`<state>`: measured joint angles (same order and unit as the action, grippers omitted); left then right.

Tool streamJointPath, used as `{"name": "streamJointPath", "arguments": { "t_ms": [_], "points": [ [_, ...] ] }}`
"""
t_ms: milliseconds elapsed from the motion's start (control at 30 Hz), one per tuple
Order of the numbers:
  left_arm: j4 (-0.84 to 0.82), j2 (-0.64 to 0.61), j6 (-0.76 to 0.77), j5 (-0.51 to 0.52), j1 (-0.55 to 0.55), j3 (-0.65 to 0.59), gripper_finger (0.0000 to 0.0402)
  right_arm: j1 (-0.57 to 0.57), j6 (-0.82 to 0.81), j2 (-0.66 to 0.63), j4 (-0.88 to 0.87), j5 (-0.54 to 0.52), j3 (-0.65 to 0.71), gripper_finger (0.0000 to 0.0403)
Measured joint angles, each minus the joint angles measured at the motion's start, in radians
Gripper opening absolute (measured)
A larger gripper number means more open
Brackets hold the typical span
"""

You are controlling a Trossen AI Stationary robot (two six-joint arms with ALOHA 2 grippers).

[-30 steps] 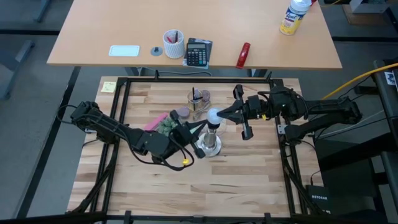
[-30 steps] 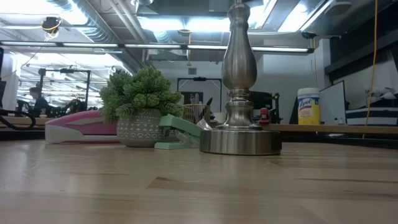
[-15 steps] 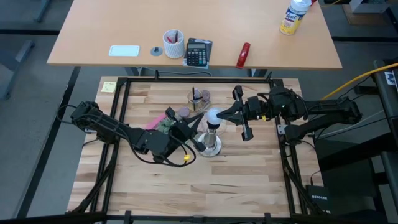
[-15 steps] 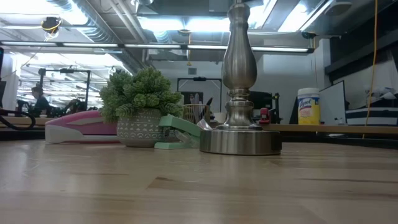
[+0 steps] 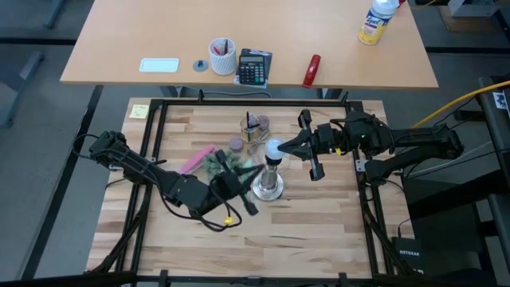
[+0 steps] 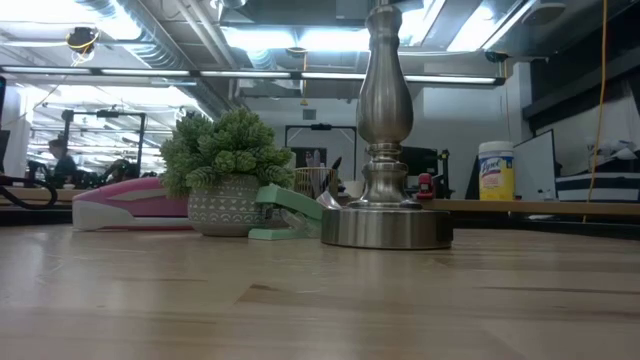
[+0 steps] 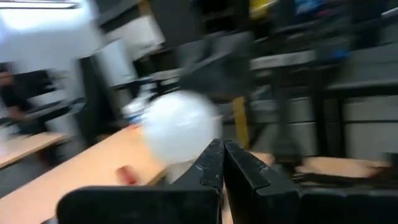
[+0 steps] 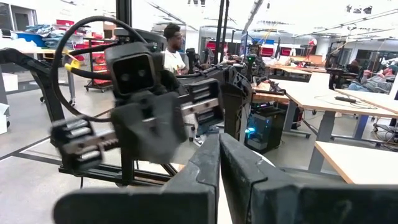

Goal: Screw lightbulb
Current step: Insert the lightbulb into the lamp

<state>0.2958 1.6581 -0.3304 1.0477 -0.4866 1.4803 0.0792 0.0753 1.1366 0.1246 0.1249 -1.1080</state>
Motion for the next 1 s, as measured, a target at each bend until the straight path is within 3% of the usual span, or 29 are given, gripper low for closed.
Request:
{"name": "streamJointPath", "arguments": {
  "t_ms": [133,300,533,1000],
  "points": [
    [-0.002,0.000,0.042,-0.170,0.012,0.000,0.0001,0.000,0.000,0.000,0.000,0.000,0.000,0.0017],
    [-0.007,0.000,0.066,-0.199,0.041,0.000,0.0001,0.000,0.000,0.000,0.000,0.000,0.000,0.0017],
    [-0.024,0.000,0.069,-0.190,0.079,0.000,0.0001,0.000,0.000,0.000,0.000,0.000,0.000,0.0017],
    [-0.024,0.000,0.030,-0.011,0.080,0.000,0.0001,-0.001,0.000,0.000,-0.004,0.034,0.000,0.0017]
  ]
}}
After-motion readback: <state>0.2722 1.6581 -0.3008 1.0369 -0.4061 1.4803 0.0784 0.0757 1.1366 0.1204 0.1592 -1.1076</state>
